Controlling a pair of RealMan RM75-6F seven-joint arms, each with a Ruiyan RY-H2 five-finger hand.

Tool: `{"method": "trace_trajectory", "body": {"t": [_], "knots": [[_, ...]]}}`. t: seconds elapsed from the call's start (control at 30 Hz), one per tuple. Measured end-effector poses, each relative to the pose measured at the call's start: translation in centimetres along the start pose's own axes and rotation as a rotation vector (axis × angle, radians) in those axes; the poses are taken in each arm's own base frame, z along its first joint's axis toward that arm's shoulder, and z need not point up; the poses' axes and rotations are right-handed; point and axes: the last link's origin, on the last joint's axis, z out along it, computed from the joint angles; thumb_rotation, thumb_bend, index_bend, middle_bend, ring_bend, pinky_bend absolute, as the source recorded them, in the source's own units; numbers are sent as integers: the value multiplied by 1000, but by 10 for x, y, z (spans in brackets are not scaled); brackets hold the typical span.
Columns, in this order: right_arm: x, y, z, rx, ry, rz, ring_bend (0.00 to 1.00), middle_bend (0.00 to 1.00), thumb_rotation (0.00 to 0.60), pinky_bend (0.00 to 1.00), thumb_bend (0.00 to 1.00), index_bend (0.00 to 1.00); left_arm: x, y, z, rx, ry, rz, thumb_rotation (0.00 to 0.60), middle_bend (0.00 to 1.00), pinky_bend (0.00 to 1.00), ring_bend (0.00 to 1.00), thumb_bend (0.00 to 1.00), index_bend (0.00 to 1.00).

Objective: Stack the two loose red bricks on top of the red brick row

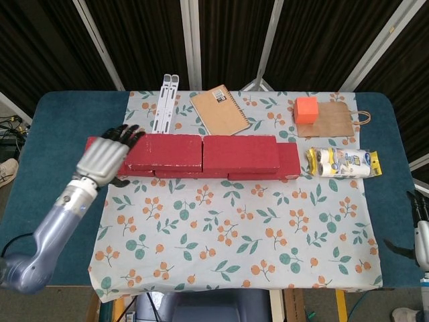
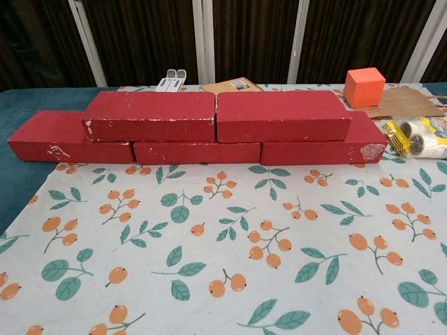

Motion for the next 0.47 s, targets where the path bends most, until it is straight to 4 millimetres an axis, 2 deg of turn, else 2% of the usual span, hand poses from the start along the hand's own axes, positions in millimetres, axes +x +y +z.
{"method": "trace_trajectory", "body": {"t": [0.1,0.23,0.3,0.33,0.47], "knots": [[1,-2,0,38,23,-4,0,42,600,0,3,0,-22,-35,-41,55,143,-42,600,35,209,0,0,85],[2,-4,-1,77,65,-10,0,42,600,0,3,0,-75,-69,-104,104,232,-78,600,34,191,0,0,85],[3,-4,-2,80,76,-11,0,42,600,0,3,0,-98,-76,-123,115,241,-78,600,29,185,0,0,84],[3,-3,-3,77,81,-12,0,42,600,0,3,0,-117,-78,-135,119,242,-82,600,26,184,0,0,82],[4,-2,-4,72,91,-13,0,42,600,0,3,0,-140,-70,-149,90,259,-101,600,21,175,0,0,65]]}}
